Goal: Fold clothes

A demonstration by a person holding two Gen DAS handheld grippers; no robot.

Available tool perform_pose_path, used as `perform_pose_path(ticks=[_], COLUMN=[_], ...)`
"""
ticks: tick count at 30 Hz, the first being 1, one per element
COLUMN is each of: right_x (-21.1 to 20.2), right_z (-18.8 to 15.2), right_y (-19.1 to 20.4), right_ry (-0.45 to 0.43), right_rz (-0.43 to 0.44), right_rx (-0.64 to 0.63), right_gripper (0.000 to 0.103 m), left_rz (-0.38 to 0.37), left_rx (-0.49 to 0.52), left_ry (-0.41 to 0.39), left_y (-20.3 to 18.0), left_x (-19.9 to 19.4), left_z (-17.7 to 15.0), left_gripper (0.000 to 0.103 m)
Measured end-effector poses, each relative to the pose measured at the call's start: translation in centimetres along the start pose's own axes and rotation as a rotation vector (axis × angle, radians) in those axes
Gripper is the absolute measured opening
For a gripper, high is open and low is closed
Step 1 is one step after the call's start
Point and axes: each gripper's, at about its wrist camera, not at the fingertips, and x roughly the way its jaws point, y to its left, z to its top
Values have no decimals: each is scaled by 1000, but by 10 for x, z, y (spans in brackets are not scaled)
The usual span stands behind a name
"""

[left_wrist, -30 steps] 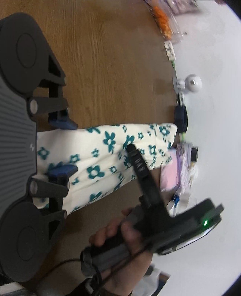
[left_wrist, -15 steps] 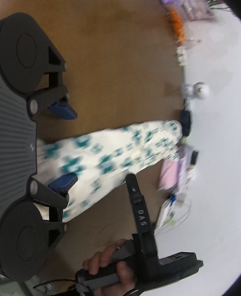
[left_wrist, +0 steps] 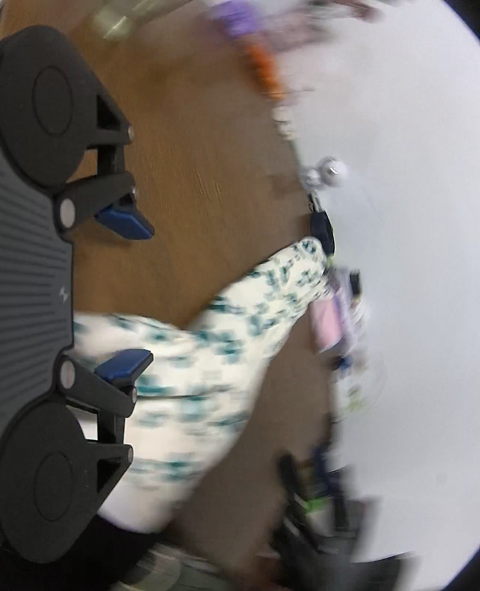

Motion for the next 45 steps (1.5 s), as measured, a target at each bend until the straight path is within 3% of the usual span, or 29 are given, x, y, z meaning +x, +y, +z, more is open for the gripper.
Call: perform_pose_path(ticks=[4, 7, 10, 14, 16, 18, 19, 22, 24, 27, 30, 33, 35, 37, 40, 43, 45], right_x=[-38, -40, -29, -9, -5, 1, 1, -7, -11, -19, -33, -50, -61, -65, -55, -27, -1], right_z=[-38, -60, -70, -76, -77, -74, -74, -64, -57, -51, -48, -47, -42, -33, -17, -4, -1], right_y=[46, 85, 121, 139, 139, 137, 136, 127, 118, 105, 97, 90, 77, 59, 23, -5, -21], right_ry=[1, 19, -11, -39, -28, -1, 10, 30, 40, 25, 18, 42, 42, 22, -56, -93, -82], right_rz=[122, 179, 159, 106, 125, 132, 126, 189, 237, 244, 256, 339, 415, 456, 465, 386, 313], right_rx=[-294, -450, -573, -641, -645, -620, -600, -494, -424, -353, -306, -271, -215, -147, 1, 158, 273], right_gripper=[60, 61, 73, 74, 70, 47, 42, 23, 4, 3, 3, 3, 3, 3, 3, 3, 3], left_rz=[-76, -170, -167, -130, -124, -106, -97, -117, -157, -216, -296, -410, -454, -446, -453, -419, -373], left_rx=[260, 307, 356, 441, 475, 513, 532, 522, 504, 515, 518, 511, 496, 455, 334, 104, -83], left_ry=[-106, -95, -91, -107, -117, -110, -107, -126, -121, -94, -80, -80, -101, -141, -187, -153, -79], left_y=[-30, -39, -46, -52, -53, -56, -58, -54, -49, -47, -47, -44, -37, -25, 1, 27, 45], left_x=[-18, -15, -9, -4, -4, -3, -2, -6, -7, -14, -27, -43, -49, -48, -32, 14, 50], left_z=[-28, -35, -44, -54, -58, -58, -58, -53, -45, -33, -22, -10, 2, 18, 45, 74, 86], left_gripper=[66, 67, 67, 67, 67, 67, 64, 39, 26, 6, 4, 4, 4, 4, 4, 6, 11])
